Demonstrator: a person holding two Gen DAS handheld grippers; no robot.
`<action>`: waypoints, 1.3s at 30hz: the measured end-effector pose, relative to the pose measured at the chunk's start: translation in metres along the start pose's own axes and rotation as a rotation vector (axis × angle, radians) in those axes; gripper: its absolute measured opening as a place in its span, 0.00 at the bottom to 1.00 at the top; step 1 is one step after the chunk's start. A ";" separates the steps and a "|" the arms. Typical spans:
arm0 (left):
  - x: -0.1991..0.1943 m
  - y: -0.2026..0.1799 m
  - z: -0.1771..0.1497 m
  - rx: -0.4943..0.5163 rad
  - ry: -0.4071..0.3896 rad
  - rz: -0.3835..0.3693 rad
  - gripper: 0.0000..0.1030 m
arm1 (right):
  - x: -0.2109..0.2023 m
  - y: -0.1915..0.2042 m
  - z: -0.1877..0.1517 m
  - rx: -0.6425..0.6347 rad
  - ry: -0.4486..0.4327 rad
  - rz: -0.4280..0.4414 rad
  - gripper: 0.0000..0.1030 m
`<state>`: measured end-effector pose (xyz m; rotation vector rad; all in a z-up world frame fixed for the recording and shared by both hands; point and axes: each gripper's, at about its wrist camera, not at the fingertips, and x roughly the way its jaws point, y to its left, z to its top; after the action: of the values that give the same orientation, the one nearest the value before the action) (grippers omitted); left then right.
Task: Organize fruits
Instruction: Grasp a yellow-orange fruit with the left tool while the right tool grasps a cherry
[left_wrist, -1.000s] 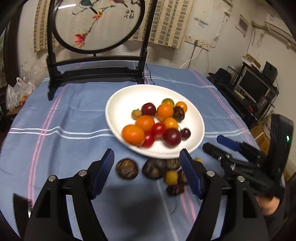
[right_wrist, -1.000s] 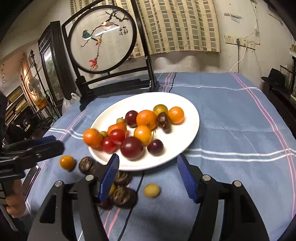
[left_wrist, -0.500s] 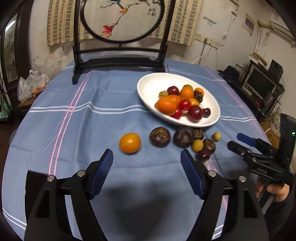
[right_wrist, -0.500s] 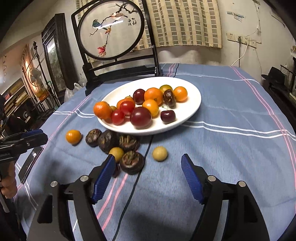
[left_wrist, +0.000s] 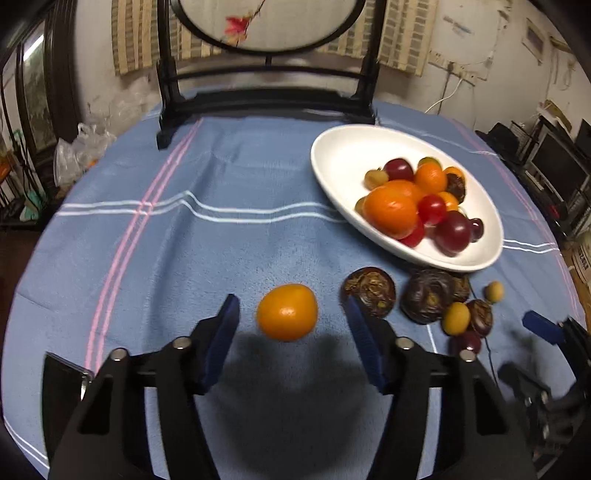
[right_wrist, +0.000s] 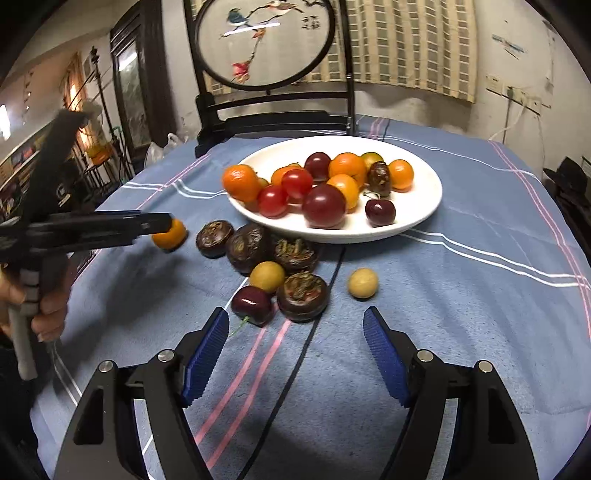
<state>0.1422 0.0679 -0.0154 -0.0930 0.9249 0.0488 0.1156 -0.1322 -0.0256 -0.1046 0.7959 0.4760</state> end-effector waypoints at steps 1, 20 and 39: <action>0.005 0.000 -0.001 -0.002 0.011 0.008 0.53 | 0.000 0.001 0.000 -0.001 0.000 0.001 0.74; -0.010 -0.020 -0.012 0.008 -0.028 -0.046 0.37 | 0.014 0.033 -0.005 -0.051 0.111 0.092 0.59; -0.002 -0.019 -0.018 0.062 -0.031 -0.049 0.37 | 0.036 0.020 0.013 0.160 0.137 0.042 0.29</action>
<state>0.1280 0.0469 -0.0233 -0.0577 0.8920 -0.0239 0.1372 -0.0976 -0.0403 0.0284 0.9687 0.4471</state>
